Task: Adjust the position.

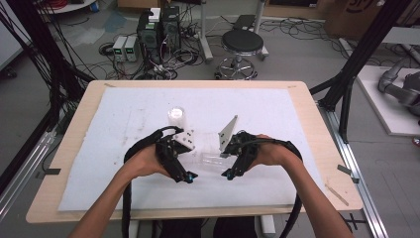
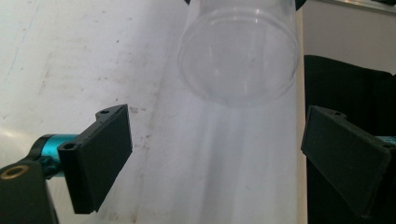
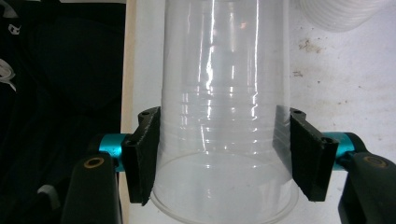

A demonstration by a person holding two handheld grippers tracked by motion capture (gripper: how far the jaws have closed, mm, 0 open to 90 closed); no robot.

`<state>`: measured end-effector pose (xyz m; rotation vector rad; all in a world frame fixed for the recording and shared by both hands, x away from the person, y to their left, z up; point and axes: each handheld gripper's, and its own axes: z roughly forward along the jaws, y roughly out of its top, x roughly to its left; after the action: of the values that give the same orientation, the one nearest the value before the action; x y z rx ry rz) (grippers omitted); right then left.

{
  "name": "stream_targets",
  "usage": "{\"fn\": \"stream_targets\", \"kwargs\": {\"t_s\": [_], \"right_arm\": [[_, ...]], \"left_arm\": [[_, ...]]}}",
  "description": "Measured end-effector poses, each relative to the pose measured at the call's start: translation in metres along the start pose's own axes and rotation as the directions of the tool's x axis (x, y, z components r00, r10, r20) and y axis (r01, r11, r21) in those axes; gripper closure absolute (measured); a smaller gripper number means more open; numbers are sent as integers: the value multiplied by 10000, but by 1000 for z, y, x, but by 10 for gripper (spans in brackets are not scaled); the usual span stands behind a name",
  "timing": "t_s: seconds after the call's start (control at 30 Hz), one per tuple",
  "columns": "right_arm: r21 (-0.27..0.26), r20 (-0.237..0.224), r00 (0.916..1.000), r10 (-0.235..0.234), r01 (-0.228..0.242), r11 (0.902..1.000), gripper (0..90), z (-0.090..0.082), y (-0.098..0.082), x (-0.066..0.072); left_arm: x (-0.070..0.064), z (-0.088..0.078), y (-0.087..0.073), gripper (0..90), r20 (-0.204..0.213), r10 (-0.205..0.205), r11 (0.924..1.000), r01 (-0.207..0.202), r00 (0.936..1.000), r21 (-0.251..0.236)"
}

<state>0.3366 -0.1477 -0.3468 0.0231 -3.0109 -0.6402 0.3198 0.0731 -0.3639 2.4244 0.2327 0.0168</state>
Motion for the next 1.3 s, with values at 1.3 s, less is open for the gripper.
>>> {"fn": "stream_targets", "kwargs": {"t_s": [1.3], "right_arm": [[409, -104, 9995, -314, 318, 9987, 338, 6, 5, 0]], "left_arm": [[-1, 27, 20, 415, 721, 370, 9972, -415, 9967, 623]]}}
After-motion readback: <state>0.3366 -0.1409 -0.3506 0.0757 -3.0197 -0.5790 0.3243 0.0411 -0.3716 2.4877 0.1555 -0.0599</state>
